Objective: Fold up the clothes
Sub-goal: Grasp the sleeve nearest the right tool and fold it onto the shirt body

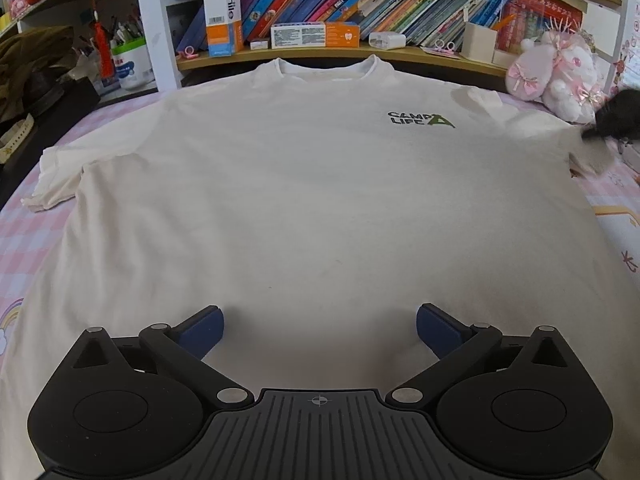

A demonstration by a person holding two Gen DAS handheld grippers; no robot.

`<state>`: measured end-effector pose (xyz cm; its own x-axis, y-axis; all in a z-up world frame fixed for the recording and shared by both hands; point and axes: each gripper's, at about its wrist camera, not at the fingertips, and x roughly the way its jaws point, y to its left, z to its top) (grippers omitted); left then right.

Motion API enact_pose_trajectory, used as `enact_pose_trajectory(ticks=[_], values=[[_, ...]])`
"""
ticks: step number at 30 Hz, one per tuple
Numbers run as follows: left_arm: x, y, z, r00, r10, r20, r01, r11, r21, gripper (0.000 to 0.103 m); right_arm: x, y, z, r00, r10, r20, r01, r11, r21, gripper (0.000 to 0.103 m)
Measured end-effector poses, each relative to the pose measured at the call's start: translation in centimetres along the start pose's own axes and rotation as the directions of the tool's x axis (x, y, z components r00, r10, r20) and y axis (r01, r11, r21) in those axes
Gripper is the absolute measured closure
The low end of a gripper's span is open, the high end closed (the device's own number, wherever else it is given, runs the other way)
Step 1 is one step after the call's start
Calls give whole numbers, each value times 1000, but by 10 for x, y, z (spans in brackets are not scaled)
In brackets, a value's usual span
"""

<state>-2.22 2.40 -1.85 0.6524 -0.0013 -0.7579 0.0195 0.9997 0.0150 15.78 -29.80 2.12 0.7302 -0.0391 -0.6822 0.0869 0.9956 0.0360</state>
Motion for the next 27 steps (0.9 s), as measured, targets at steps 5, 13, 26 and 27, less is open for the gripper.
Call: enact_pose_trajectory(ticks=[5,13,26,27], values=[[-1,1,-1,1000,-9,3,9,1000,9,0,-34,73,20,975,197,104,-171,961,-215,96],[-3,2,-4,1000,-18,10,18,1000,21,0,-45,111,-13,887,454,-83,-458,845,-277,38],[-1,3,-3,1000,-20,13,20,1000,23,0,-51,109,-64,854,476,-211,-514,836,-194,38],[-2,3,-3,1000,-21,13,20,1000,23,0,-53,109,-67,861,463,-208,-501,843,-195,38]])
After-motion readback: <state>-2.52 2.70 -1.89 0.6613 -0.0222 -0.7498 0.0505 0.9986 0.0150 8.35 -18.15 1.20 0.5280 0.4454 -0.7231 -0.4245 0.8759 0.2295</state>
